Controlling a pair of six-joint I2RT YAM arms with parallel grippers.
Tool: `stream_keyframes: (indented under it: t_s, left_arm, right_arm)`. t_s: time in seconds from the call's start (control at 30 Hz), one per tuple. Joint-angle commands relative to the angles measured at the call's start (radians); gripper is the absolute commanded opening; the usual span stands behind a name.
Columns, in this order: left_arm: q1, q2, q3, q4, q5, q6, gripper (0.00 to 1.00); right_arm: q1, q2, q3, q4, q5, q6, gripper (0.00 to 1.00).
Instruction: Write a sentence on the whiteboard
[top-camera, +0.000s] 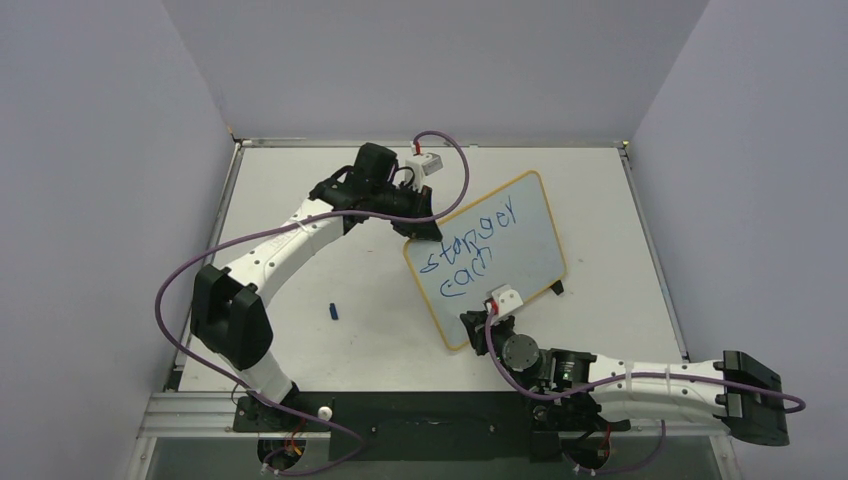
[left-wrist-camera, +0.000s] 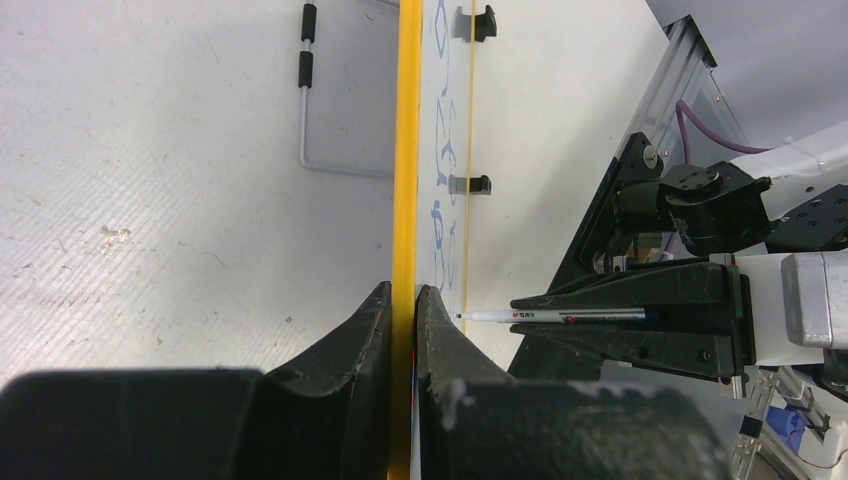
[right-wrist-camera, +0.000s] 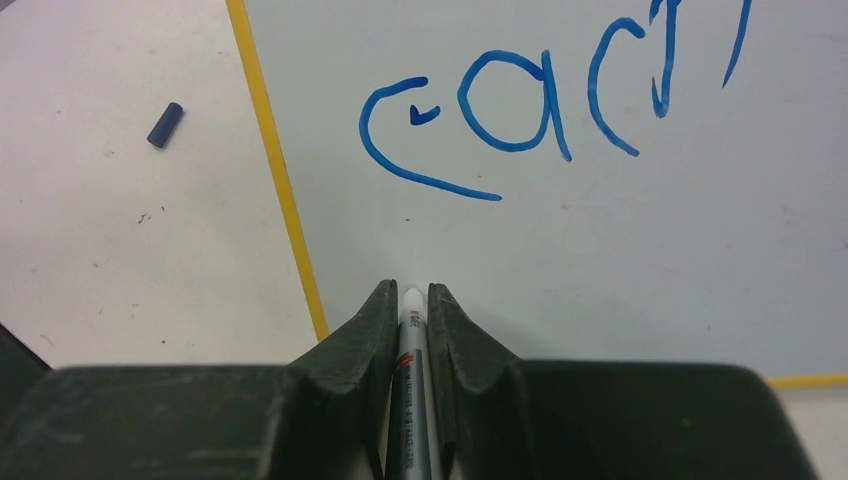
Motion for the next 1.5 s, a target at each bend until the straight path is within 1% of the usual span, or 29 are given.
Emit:
stream_keyframes:
  t_s: [0.0, 0.67, 1.07, 1.47]
  left_arm:
    - [0.016, -0.049, -0.01, 0.028, -0.095, 0.054, 0.0]
    - [0.016, -0.059, -0.016, 0.033, -0.092, 0.054, 0.0]
    - [0.016, -0.06, -0.016, 0.033, -0.093, 0.054, 0.0]
    - [0.016, -0.065, -0.019, 0.033, -0.094, 0.054, 0.0]
  right_arm:
    - [0.01, 0.014, 0.015, 0.042, 0.025, 0.016, 0.0]
    - [0.01, 0.043, 0.027, 0.049, 0.065, 0.007, 0.0]
    - [0.01, 0.113, 0.043, 0.064, 0.08, 0.012, 0.0]
    - [0.01, 0.188, 0.063, 0.087, 0.026, 0.016, 0.0]
